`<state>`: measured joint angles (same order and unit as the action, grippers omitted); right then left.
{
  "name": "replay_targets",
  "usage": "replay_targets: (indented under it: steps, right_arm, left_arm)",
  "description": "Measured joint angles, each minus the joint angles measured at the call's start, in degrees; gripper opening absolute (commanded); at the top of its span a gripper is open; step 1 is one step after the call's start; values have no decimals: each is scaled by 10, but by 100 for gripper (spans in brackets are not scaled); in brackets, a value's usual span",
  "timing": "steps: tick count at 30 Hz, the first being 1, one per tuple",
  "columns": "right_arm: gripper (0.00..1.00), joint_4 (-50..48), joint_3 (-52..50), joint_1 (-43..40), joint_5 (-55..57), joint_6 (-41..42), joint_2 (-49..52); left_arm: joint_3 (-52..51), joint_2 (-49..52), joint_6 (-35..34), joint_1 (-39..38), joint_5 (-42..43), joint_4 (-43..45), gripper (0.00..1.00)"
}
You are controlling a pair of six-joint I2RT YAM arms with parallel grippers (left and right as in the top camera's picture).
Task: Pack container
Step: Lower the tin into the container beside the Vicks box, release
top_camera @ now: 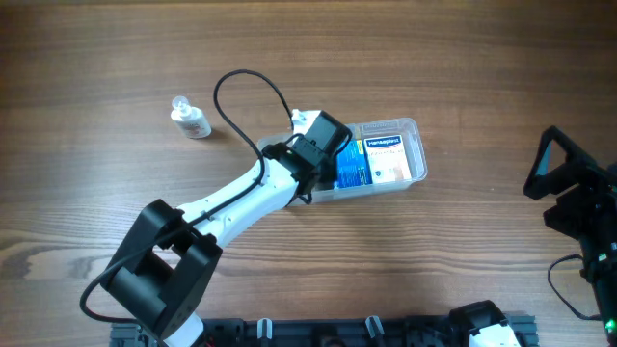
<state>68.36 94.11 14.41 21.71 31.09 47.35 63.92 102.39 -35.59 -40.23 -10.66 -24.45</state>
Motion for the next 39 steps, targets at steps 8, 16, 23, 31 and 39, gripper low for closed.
replay_targets:
  steps: [8,16,23,31,39]
  right_arm:
    - [100,0,0,0,0,0,0]
    - [100,0,0,0,0,0,0]
    - [100,0,0,0,0,0,0]
    - [100,0,0,0,0,0,0]
    - [100,0,0,0,0,0,0]
  left_arm:
    - [0,0,-30,3,-7,41,72]
    - [0,0,-22,21,-11,34,79]
    - [0,0,-2,21,-11,11,70]
    - [0,0,0,21,-11,9,73]
    - [0,-33,2,21,-2,9,54]
